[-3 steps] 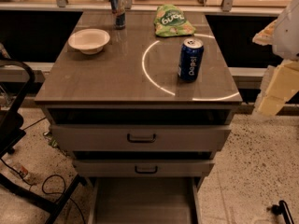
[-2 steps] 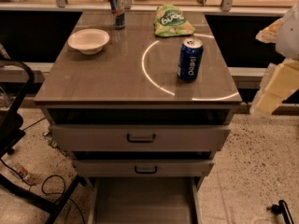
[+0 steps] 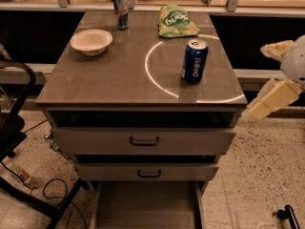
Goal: Knock pepsi can over
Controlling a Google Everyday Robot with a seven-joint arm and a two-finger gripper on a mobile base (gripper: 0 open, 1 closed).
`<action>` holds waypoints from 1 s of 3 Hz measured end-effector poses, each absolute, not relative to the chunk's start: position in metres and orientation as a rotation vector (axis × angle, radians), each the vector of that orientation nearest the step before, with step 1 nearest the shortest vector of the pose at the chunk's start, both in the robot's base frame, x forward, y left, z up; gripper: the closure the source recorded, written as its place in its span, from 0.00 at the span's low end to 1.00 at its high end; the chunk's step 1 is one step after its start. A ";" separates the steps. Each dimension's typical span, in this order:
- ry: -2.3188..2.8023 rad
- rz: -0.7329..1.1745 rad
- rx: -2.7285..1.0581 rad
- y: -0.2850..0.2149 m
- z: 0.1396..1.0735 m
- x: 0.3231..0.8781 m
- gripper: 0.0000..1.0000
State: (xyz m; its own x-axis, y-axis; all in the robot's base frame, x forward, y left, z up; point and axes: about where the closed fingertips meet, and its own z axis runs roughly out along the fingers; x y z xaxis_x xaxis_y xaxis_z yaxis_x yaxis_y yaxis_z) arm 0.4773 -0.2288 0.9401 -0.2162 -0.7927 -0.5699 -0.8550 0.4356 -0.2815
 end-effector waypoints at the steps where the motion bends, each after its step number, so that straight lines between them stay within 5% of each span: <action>1: 1.872 0.198 -1.213 -0.230 0.937 0.514 0.00; 3: 1.669 0.293 -0.954 -0.231 0.949 0.573 0.00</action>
Offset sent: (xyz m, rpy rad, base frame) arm 0.1148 -0.0124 0.0206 0.5515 -0.4225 -0.1129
